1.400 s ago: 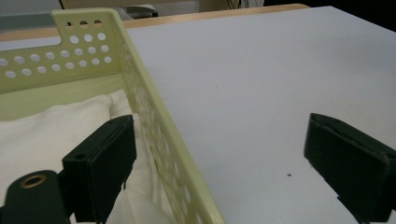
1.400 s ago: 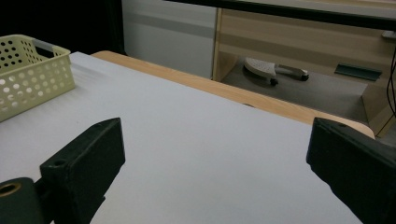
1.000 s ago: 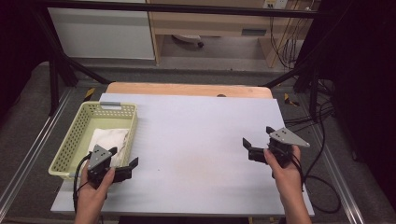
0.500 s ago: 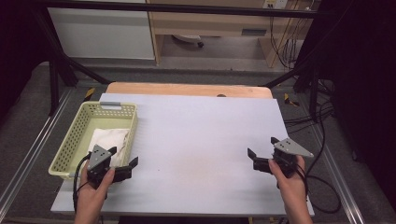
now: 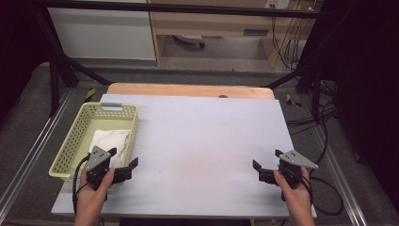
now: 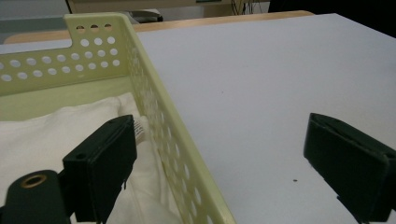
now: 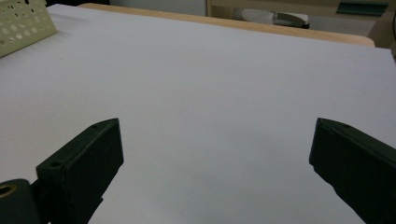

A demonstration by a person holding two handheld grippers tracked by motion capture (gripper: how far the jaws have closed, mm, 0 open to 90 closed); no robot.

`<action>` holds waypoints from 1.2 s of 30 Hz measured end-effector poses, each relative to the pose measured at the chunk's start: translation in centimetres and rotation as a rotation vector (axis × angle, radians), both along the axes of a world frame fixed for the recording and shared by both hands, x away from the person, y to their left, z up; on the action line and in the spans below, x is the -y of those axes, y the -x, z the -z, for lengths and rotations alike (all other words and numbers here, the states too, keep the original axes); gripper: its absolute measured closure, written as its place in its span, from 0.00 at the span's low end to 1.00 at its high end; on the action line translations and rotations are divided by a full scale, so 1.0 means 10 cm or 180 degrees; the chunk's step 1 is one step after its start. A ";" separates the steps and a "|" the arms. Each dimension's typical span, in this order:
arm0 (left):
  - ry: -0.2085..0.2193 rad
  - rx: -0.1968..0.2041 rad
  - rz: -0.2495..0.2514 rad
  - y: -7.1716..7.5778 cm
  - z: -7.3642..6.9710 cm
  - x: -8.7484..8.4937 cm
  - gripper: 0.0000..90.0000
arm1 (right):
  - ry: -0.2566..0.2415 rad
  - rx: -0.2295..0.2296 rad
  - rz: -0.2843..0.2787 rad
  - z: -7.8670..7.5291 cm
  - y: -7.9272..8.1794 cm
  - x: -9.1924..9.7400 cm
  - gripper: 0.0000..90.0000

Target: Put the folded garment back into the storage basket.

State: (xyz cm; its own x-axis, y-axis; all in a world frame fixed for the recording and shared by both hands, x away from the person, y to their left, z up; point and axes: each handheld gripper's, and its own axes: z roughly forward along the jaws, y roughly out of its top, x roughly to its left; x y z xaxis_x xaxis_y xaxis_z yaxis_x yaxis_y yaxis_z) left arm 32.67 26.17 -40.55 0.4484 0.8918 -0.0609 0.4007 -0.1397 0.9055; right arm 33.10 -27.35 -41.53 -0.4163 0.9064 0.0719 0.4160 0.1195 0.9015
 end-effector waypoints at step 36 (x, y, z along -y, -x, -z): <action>-0.0064 0.0182 0.0600 0.10 -0.13 0.46 0.08 | 0.0352 -0.0172 -0.0669 0.31 -0.27 -0.79 0.04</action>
